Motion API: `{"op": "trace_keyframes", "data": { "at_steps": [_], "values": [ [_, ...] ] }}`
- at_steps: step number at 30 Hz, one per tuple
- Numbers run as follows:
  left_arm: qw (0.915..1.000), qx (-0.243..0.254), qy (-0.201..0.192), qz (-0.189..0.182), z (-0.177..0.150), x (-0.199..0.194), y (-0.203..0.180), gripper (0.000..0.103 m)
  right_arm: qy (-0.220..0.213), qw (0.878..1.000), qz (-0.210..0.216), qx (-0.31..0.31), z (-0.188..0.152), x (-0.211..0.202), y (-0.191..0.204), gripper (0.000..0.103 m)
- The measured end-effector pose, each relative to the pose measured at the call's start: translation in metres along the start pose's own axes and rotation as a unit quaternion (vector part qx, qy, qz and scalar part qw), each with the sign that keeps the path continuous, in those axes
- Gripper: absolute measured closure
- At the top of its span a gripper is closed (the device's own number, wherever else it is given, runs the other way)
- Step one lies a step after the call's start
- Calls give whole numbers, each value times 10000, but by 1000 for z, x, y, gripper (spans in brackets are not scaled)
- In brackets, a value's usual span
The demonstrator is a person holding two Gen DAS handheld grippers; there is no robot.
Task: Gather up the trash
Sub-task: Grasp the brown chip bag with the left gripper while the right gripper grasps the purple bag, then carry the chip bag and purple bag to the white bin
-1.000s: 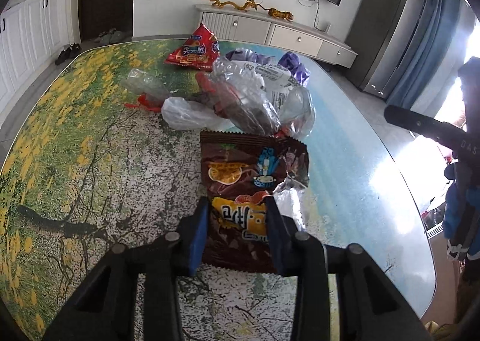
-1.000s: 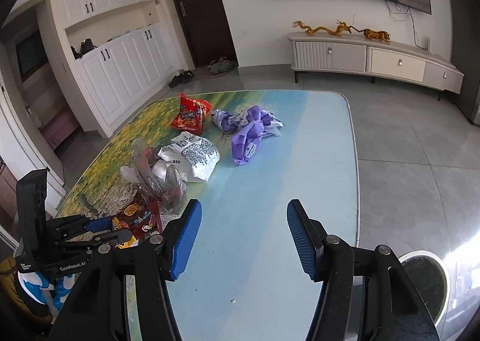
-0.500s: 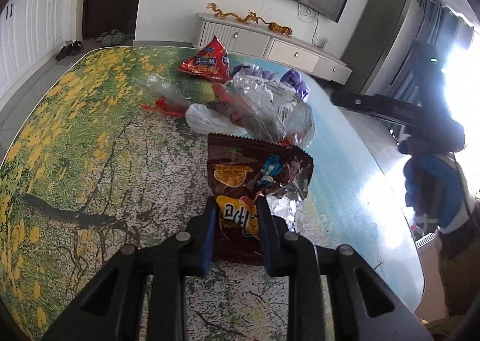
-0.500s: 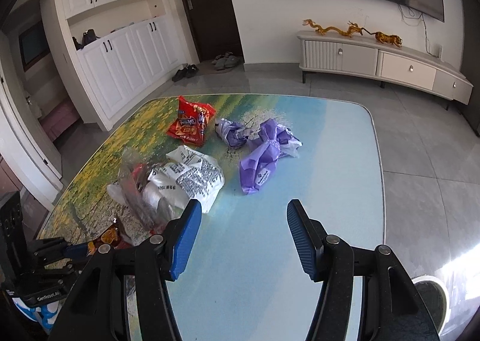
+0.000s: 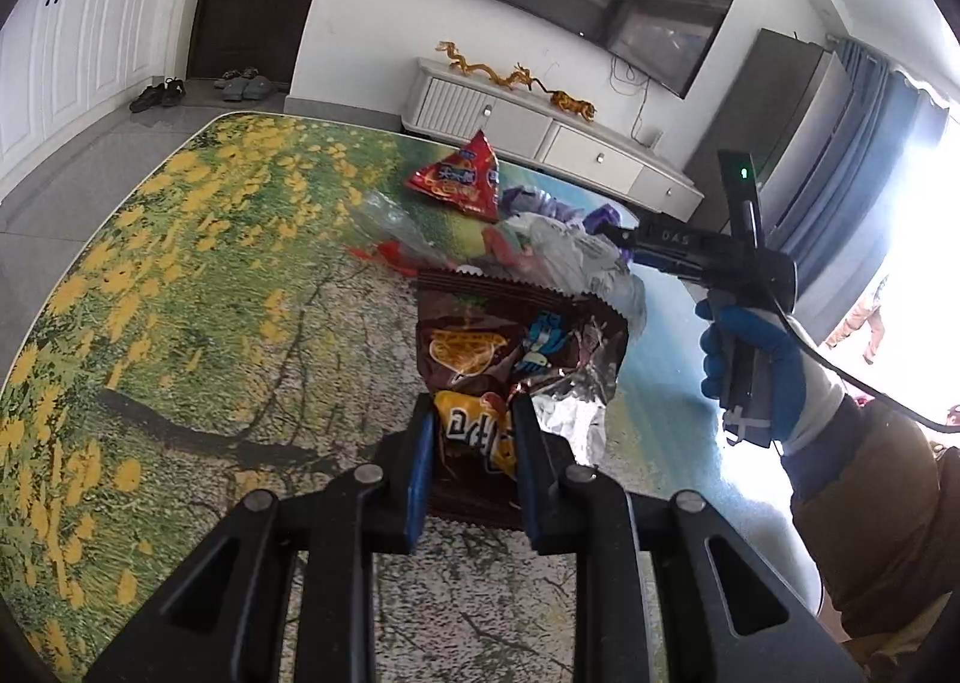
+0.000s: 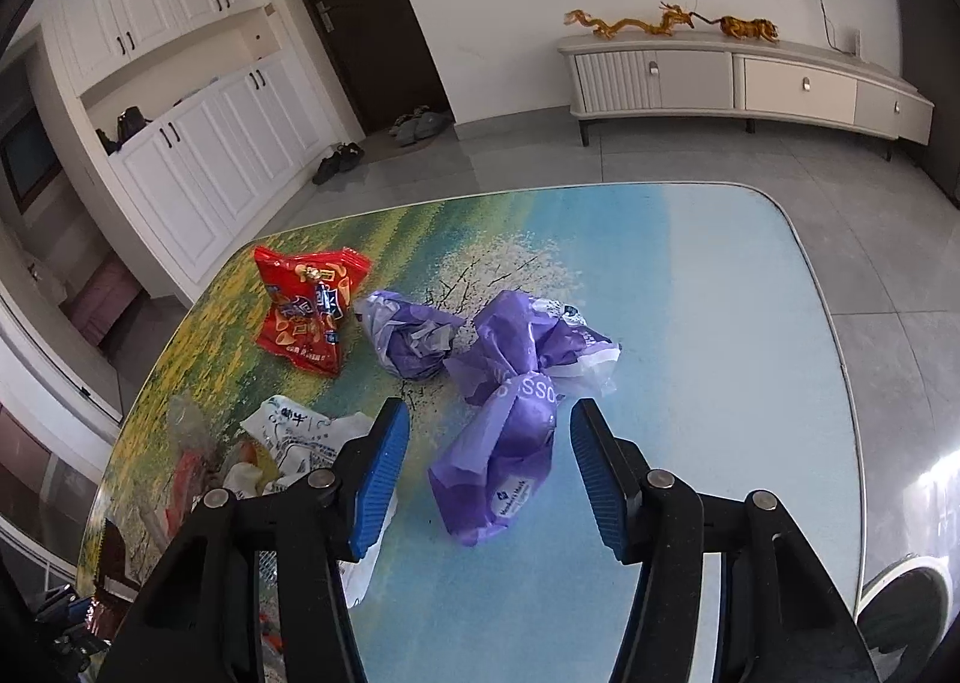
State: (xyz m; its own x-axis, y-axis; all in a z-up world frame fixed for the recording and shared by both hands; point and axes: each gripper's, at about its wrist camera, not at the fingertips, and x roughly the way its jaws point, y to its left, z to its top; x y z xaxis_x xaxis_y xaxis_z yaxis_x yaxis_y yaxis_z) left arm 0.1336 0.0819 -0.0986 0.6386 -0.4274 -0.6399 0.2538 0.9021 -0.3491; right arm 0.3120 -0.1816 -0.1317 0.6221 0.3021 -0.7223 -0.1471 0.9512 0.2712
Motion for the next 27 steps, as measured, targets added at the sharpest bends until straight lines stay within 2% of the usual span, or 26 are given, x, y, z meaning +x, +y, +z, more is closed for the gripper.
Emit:
{"op": "trace_keyframes", "data": {
  "at_steps": [1, 2, 7, 11, 19, 27],
  "values": [
    [10000, -18, -21, 17, 0, -1, 2, 81, 5, 10000, -34, 20, 0, 1, -1, 73],
    [10000, -46, -39, 28, 0, -3, 3, 81, 10, 10000, -65, 51, -1, 0, -3, 79],
    [9998, -149, -154, 12, -1, -16, 7, 81, -40, 10000, -56, 6, -14, -20, -1, 83],
    [9994, -155, -312, -17, -2, -33, 2, 81, -125, 9998, -52, -121, -29, -55, 4, 85],
    [9975, 3, -696, -88, -9, -80, -25, 81, -512, 9980, 71, -369, -63, -151, 18, 85],
    [9950, 177, -899, -401, -15, -113, -54, 81, -941, 9948, -23, -400, -106, -238, 24, 85]
  ]
}}
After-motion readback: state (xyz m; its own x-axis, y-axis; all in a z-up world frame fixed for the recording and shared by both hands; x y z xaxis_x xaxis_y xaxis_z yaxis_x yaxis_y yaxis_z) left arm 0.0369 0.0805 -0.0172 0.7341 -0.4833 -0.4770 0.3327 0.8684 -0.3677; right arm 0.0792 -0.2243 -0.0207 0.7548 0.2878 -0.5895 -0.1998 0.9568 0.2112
